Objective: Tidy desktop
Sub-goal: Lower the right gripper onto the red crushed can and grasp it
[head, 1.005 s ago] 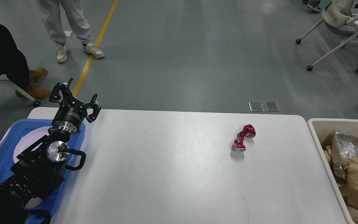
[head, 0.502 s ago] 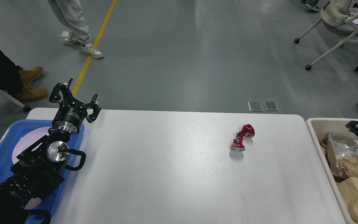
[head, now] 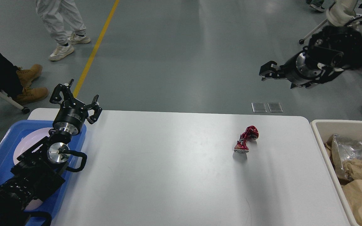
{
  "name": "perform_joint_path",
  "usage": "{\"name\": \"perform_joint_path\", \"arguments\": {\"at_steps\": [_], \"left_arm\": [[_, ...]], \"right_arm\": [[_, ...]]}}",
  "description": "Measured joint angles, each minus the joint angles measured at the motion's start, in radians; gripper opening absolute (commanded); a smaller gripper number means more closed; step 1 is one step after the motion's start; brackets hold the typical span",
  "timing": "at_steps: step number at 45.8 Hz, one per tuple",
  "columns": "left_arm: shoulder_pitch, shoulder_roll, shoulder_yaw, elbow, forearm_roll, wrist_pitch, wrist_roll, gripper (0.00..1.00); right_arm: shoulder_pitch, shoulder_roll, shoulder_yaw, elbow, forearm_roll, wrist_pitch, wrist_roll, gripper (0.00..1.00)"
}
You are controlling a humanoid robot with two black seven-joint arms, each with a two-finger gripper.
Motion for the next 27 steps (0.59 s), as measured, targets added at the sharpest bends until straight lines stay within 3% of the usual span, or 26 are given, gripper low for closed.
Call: {"name": "perform_joint_path", "arguments": {"at_steps": [5, 12, 21, 27], "left_arm": [[0.0, 0.0, 0.0, 0.0, 0.0, 0.0, 0.0, 0.97], [0.0, 0.0, 0.0, 0.0, 0.0, 0.0, 0.0, 0.97], [-0.001, 0.0, 0.0, 0.0, 0.0, 0.0, 0.0, 0.97], [-0.001, 0.0, 0.0, 0.0, 0.0, 0.0, 0.0, 0.97]], "right_arm": [[0.129, 0.026, 0.002, 0.059, 0.001, 0.151, 0.002, 1.0], [0.289, 0.03, 0.003, 0.198, 0.001, 0.201, 0.004, 1.0], [0.272, 0.033, 0.011, 0.221, 0.001, 0.161, 0.004, 1.0], [0.123, 0.033, 0.013, 0.182, 0.001, 0.024, 0.003, 1.0]]}}
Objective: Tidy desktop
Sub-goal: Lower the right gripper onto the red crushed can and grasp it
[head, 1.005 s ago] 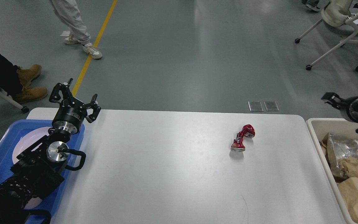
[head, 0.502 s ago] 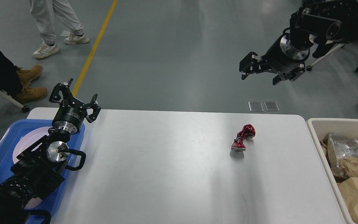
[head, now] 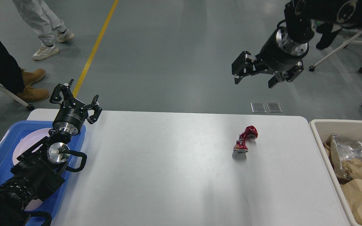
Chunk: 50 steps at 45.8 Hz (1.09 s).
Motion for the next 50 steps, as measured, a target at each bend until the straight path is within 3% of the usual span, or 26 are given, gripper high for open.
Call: {"name": "perform_joint_path", "arguments": {"at_steps": [10, 15, 28, 50], "left_arm": [[0.0, 0.0, 0.0, 0.0, 0.0, 0.0, 0.0, 0.96], [0.0, 0.0, 0.0, 0.0, 0.0, 0.0, 0.0, 0.97], [0.0, 0.0, 0.0, 0.0, 0.0, 0.0, 0.0, 0.96], [0.0, 0.0, 0.0, 0.0, 0.0, -0.001, 0.001, 0.96]], "right_arm": [[-0.293, 0.019, 0.001, -0.103, -0.002, -0.38, -0.002, 1.0], [-0.436, 0.062, 0.01, -0.177, -0.003, -0.51, -0.003, 1.0], [-0.718, 0.164, 0.026, -0.442, -0.003, -0.553, -0.003, 1.0], [-0.892, 0.226, 0.037, -0.579, -0.005, -0.601, -0.002, 1.0]]}}
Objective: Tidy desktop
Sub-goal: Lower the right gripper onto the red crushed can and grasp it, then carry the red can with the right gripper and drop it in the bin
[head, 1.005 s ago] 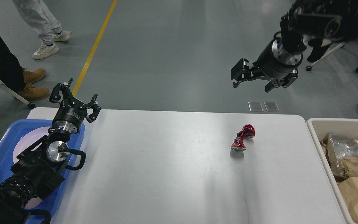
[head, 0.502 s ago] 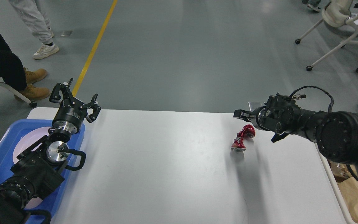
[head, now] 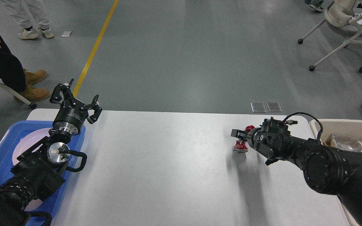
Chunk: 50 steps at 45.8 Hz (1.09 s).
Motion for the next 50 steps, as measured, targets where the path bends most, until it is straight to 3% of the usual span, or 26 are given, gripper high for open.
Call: {"name": "perform_joint_path", "arguments": {"at_steps": [6, 8, 17, 32, 37, 50], "left_arm": [[0.001, 0.0, 0.0, 0.0, 0.0, 0.001, 0.0, 0.97], [0.001, 0.0, 0.0, 0.0, 0.0, 0.001, 0.0, 0.97], [0.001, 0.0, 0.0, 0.0, 0.0, 0.001, 0.0, 0.97], [0.001, 0.0, 0.0, 0.0, 0.0, 0.001, 0.0, 0.97], [0.001, 0.0, 0.0, 0.0, 0.0, 0.001, 0.0, 0.97], [0.001, 0.0, 0.0, 0.0, 0.0, 0.001, 0.0, 0.97]], "right_arm": [[-0.029, 0.004, 0.021, -0.001, 0.001, -0.047, 0.0, 1.0], [-0.037, 0.007, 0.023, -0.001, 0.001, -0.059, 0.0, 0.95], [-0.056, 0.016, 0.026, 0.0, 0.002, -0.085, 0.0, 0.52], [-0.057, 0.015, 0.028, 0.004, 0.002, -0.087, 0.0, 0.48], [-0.057, 0.015, 0.029, 0.006, 0.002, -0.087, 0.0, 0.31], [-0.055, 0.008, 0.032, 0.017, 0.002, -0.083, 0.0, 0.01]]}}
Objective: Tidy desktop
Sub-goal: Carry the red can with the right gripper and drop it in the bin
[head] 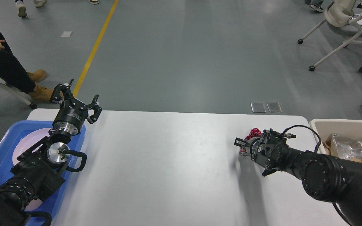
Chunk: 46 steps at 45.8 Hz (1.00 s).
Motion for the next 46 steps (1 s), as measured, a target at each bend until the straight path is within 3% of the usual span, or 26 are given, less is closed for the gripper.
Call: {"name": "perform_joint_path", "arguments": {"at_steps": [18, 33, 40, 46], "left_arm": [[0.0, 0.0, 0.0, 0.0, 0.0, 0.0, 0.0, 0.96], [0.0, 0.0, 0.0, 0.0, 0.0, 0.0, 0.0, 0.97], [0.0, 0.0, 0.0, 0.0, 0.0, 0.0, 0.0, 0.97], [0.0, 0.0, 0.0, 0.0, 0.0, 0.0, 0.0, 0.97]], "right_arm": [[0.103, -0.05, 0.036, 0.081, 0.001, 0.003, 0.0, 0.0], [0.563, -0.402, 0.18, 0.555, -0.003, 0.059, 0.005, 0.0], [0.743, -0.53, 0.188, 0.607, -0.003, 0.168, 0.006, 0.0], [0.782, -0.604, 0.174, 0.591, -0.006, 0.197, 0.006, 0.0]]}}
